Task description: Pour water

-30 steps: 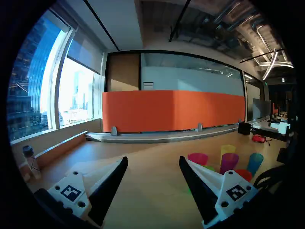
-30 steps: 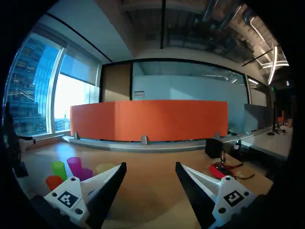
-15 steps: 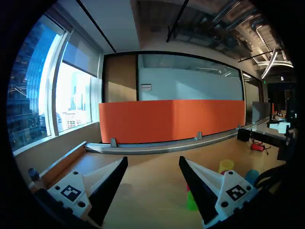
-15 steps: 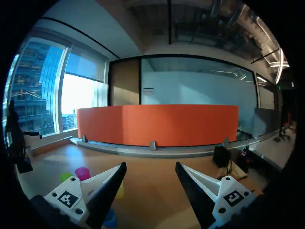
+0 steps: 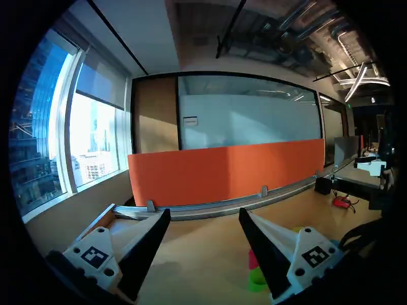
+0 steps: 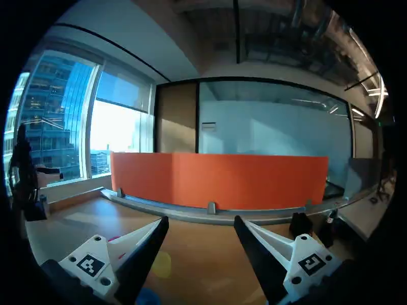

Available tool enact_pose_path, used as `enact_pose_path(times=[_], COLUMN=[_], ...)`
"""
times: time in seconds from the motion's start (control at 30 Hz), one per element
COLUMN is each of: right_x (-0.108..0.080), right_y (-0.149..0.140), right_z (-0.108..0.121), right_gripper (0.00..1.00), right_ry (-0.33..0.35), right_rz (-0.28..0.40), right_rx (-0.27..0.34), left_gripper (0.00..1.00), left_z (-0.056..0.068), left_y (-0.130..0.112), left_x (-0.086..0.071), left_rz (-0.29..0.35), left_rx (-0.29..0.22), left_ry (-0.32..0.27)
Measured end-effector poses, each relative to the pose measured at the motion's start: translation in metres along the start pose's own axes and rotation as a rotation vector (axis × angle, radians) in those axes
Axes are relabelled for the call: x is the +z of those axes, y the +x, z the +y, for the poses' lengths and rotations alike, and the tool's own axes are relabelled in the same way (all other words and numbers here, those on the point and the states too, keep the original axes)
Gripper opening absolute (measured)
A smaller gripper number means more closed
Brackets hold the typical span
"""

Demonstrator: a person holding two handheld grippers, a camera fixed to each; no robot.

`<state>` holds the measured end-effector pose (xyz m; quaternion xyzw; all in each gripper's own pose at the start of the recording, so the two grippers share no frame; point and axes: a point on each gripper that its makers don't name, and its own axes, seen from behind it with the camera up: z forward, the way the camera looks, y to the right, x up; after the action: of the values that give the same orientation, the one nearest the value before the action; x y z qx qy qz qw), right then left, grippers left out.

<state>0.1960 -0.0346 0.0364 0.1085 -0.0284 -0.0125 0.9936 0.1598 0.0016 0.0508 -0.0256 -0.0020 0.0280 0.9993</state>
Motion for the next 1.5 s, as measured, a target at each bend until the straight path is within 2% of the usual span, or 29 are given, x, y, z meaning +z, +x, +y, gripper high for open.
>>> enact_pose_path(times=[0.2,0.47,0.8,1.0,1.1,1.3,1.5], right_x=[0.003,0.006,-0.005,-0.01,-0.012,-0.015,-0.019], right_y=[0.024,0.03,0.042,0.042,0.04,0.03,0.011], right_z=[-0.007,-0.019,-0.058,-0.081,-0.087,-0.093,-0.098], right_gripper=[0.99,0.99,0.99,0.99,0.99,0.99,0.99], right_ry=[0.031,0.089,0.279,0.386,0.422,0.473,0.52], right_rz=[0.019,0.03,0.049,0.042,0.035,0.002,-0.045], right_rx=[-0.003,-0.014,-0.046,-0.047,-0.048,-0.058,-0.067], left_gripper=[1.0,1.0,1.0,1.0,1.0,1.0,1.0], left_z=[0.007,0.026,0.06,0.083,0.091,0.1,0.107], left_y=[0.021,0.02,0.028,0.032,0.034,0.029,0.014], left_x=[0.003,0.008,0.008,0.001,-0.001,-0.006,-0.008], left_rz=[0.009,-0.004,0.017,0.024,0.027,0.014,-0.021], left_rx=[-0.012,-0.031,-0.066,-0.071,-0.063,-0.044,-0.026], left_ry=[-0.04,-0.124,-0.286,-0.379,-0.41,-0.458,-0.5])
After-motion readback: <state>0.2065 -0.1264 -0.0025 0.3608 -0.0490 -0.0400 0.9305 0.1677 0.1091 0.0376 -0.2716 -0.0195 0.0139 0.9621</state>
